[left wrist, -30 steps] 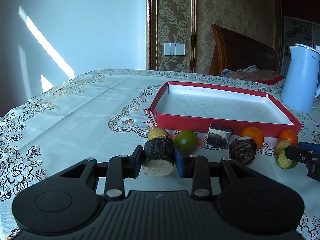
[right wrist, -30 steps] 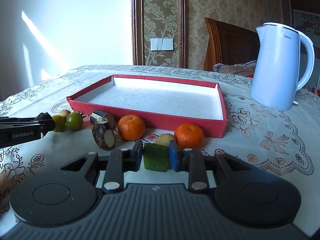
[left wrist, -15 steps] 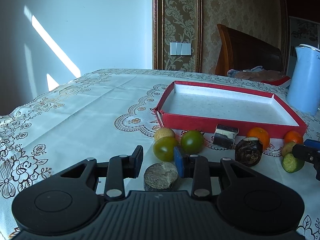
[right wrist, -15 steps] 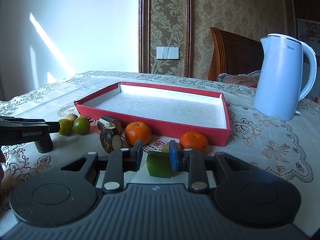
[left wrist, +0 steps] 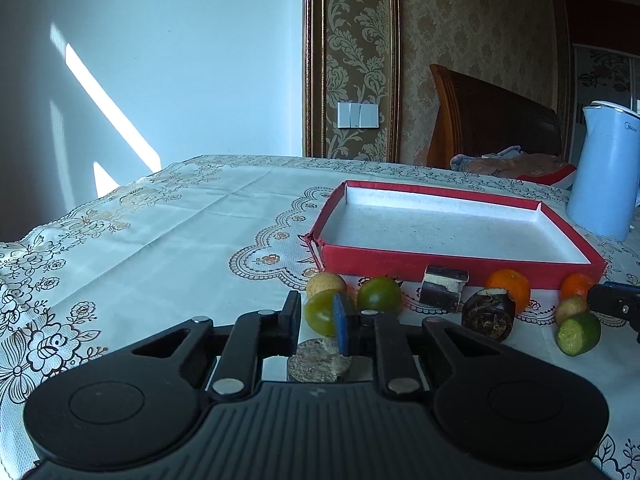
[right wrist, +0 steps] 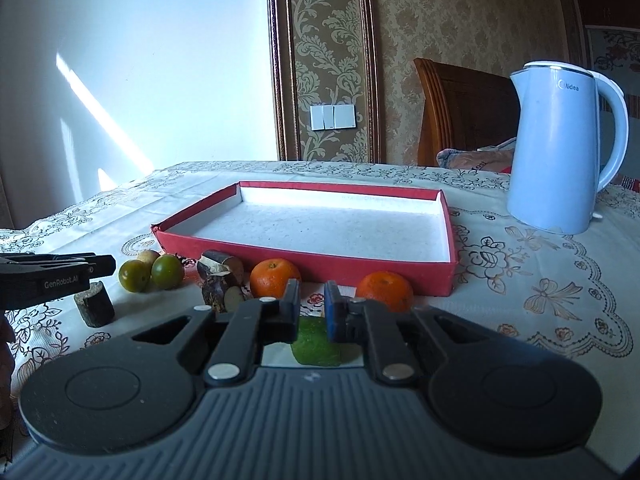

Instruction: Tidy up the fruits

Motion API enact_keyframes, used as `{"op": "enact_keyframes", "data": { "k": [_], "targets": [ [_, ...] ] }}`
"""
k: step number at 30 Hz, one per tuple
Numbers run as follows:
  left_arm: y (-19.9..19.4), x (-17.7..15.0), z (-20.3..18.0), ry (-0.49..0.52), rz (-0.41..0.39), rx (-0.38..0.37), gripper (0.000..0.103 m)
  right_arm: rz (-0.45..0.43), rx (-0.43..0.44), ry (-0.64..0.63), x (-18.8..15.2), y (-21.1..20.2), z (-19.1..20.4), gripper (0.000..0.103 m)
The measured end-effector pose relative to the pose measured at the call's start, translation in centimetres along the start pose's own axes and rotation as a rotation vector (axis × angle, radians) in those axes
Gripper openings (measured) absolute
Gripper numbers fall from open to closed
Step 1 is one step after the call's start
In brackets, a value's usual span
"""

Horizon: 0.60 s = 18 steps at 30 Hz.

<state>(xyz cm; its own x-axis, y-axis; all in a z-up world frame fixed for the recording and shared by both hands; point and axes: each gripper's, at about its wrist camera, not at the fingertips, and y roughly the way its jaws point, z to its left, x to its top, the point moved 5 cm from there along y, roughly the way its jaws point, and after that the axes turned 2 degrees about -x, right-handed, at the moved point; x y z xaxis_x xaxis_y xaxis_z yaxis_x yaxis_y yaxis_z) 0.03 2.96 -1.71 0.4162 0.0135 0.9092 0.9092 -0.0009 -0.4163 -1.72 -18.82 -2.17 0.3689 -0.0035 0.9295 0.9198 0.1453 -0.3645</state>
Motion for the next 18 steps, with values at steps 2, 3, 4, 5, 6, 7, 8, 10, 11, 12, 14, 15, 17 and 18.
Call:
{"op": "enact_keyframes", "data": {
  "k": [2,3,4,5,6,7,8,10,11,12,14,15,17,18],
  "targets": [
    [-0.1,0.0,0.2,-0.014,-0.007,-0.012,0.013,0.007,0.005,0.000,0.0,0.1,0.0,0.013],
    [-0.3,0.0,0.4,-0.025,-0.020,-0.022,0.013,0.002,0.005,0.001,0.0,0.0,0.0,0.013],
    [-0.5,0.0,0.5,-0.032,-0.031,-0.030,0.013,-0.001,0.004,0.001,0.0,-0.1,0.0,0.013],
    [-0.6,0.0,0.5,-0.035,-0.041,-0.037,0.013,-0.004,0.004,0.001,0.0,-0.1,0.0,0.013],
    [-0.8,0.1,0.5,-0.034,-0.051,-0.040,0.012,-0.004,0.004,0.003,0.0,-0.1,-0.1,0.013],
    [-0.9,0.1,0.5,-0.033,-0.059,-0.042,0.012,-0.004,0.003,0.007,0.0,-0.1,-0.1,0.013],
    [-1.0,0.2,0.5,-0.034,-0.067,-0.043,0.012,-0.002,0.004,0.011,0.0,-0.1,-0.2,0.013],
    [-1.1,0.2,0.5,-0.037,-0.056,-0.054,0.012,0.012,0.006,0.016,0.0,0.0,-0.3,0.013],
    [-0.9,0.1,0.5,-0.033,-0.034,-0.078,0.012,0.030,0.012,0.016,-0.1,0.1,-0.3,0.013],
    [-0.7,0.0,0.6,-0.037,-0.013,-0.101,0.012,0.036,0.012,0.021,-0.2,0.0,-0.4,0.013],
    [-0.7,-0.2,0.8,-0.047,0.005,-0.106,0.012,0.041,-0.001,0.024,-0.4,-0.4,-0.5,0.018],
    [-0.7,-0.3,0.9,-0.051,0.008,-0.109,0.012,0.043,-0.003,0.016,-0.4,-0.6,-0.5,0.021],
    [-0.8,-0.5,1.1,-0.054,0.012,-0.114,0.012,0.035,-0.009,0.020,-0.7,-1.2,-0.7,0.052],
    [-0.9,-0.5,1.1,-0.052,0.009,-0.122,0.012,0.031,-0.019,0.019,-0.7,-1.4,-0.9,0.061]
  ]
}}
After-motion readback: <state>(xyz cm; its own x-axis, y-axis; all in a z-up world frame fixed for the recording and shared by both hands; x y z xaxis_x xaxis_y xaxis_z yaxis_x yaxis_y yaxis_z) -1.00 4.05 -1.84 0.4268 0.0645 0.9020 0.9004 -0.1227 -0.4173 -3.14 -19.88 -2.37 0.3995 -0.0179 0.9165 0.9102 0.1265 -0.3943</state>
